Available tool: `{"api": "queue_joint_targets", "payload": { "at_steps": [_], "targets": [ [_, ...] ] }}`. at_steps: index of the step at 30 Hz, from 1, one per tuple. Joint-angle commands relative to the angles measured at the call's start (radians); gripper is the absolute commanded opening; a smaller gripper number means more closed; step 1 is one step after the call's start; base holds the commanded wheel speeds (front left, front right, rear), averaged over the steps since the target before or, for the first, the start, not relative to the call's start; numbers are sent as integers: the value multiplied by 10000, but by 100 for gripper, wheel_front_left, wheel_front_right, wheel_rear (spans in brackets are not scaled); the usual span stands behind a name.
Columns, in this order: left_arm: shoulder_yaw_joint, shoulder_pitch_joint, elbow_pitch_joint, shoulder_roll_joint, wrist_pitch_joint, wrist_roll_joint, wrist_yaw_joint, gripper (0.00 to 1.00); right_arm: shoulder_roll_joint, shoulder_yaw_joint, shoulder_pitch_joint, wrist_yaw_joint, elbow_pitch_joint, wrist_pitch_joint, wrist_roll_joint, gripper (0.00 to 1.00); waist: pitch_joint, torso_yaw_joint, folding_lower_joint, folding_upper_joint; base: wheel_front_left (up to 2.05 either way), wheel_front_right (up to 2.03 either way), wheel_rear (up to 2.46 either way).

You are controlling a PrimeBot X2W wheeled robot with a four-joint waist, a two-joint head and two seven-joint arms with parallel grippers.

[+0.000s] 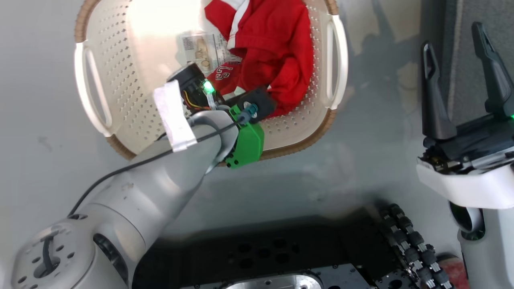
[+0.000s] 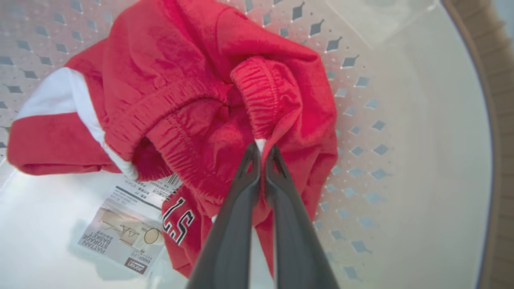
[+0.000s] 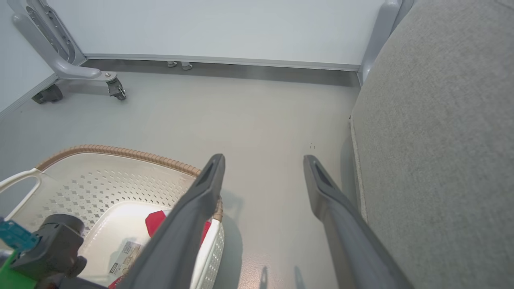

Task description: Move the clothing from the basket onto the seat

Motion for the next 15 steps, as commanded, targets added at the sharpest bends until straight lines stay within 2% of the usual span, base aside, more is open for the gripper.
{"api": "queue_joint_targets", "payload": {
  "at_steps": [1, 8, 12, 13, 14, 15],
  "targets": [
    [11, -309, 130, 19, -149, -68, -21, 0, 15, -50, -190, -10, 29, -1, 24, 100, 12, 161, 0, 0, 0, 0, 0],
    [9, -790, 657, 181, -678, -820, -20, 0, 125, -43, -464, -10, 107, -1, -70, 100, -18, 418, 0, 0, 0, 0, 0],
    [8, -717, 552, 341, -738, -843, -20, 0, 148, -54, -497, -10, 73, -1, -10, 100, -2, 355, 0, 0, 0, 0, 0],
    [10, -633, 491, 373, -748, -816, -20, 48, 163, -70, -500, -10, 84, -1, 7, 100, 10, 316, 0, 0, 0, 0, 0],
    [7, -541, 465, 397, -741, -768, -20, 100, 183, -62, -482, -10, 110, -1, 28, 100, 17, 284, 0, 0, 0, 0, 0],
    [8, -451, 412, 431, -739, -681, -20, 100, 195, -23, -450, -10, 135, -1, 38, 100, 25, 239, 0, 0, 0, 0, 0]
  ]
}}
